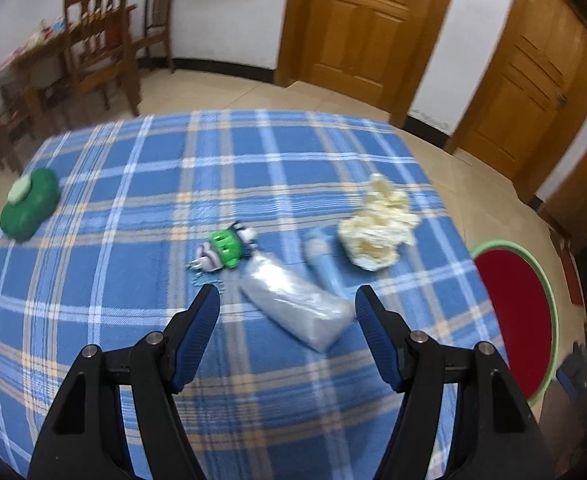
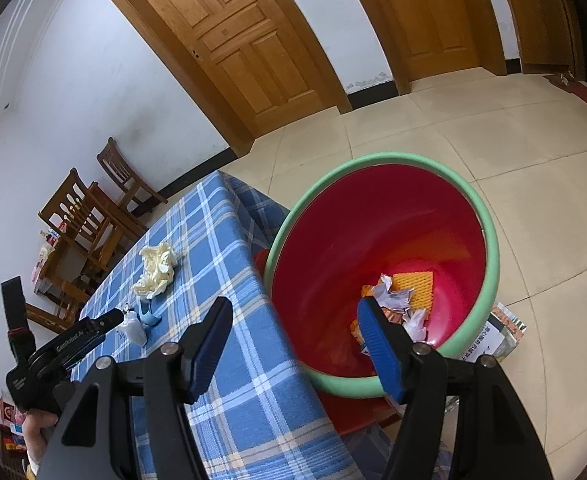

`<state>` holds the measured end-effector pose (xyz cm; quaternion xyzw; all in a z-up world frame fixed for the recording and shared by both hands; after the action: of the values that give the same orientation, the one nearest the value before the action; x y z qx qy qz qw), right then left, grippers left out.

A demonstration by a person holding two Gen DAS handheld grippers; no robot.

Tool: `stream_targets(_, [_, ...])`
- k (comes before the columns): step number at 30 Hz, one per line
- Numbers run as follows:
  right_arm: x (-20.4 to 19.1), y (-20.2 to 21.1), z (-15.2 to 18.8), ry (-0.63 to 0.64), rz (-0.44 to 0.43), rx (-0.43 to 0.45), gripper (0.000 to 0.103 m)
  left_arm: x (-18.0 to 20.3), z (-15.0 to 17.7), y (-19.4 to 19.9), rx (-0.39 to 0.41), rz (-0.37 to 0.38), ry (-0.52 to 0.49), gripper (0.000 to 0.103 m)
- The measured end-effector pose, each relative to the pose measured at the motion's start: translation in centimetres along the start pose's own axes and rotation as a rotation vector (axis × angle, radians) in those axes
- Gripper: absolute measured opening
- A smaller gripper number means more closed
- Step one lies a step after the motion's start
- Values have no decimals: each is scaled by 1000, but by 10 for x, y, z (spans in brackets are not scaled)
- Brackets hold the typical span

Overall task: Collect trash
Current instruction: 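Grasp the clear plastic bag with the left tool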

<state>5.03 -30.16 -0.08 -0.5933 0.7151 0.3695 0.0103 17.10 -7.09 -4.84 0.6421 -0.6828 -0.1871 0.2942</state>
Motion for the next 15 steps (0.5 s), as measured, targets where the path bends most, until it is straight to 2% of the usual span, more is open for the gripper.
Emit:
stream_targets(5, [1,-4,1,0,4,-10,68,-13,1,-12,-21,-11,65,73])
stream_targets(15, [3,-9,6,0,6,-29,68,-5,11,-25,-61,19,98,74])
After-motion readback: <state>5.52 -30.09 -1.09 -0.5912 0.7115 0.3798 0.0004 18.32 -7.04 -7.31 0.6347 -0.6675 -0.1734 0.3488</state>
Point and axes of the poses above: each gripper's, at about its wrist camera, not at the fingertips, and y roughly against the way its jaws point, x to its right, z to its underside, the point moved 2 cm from there along -y, roughly the way its jaws point, and after that the axes turned 15 degrees about x, right-handed, at the moved point
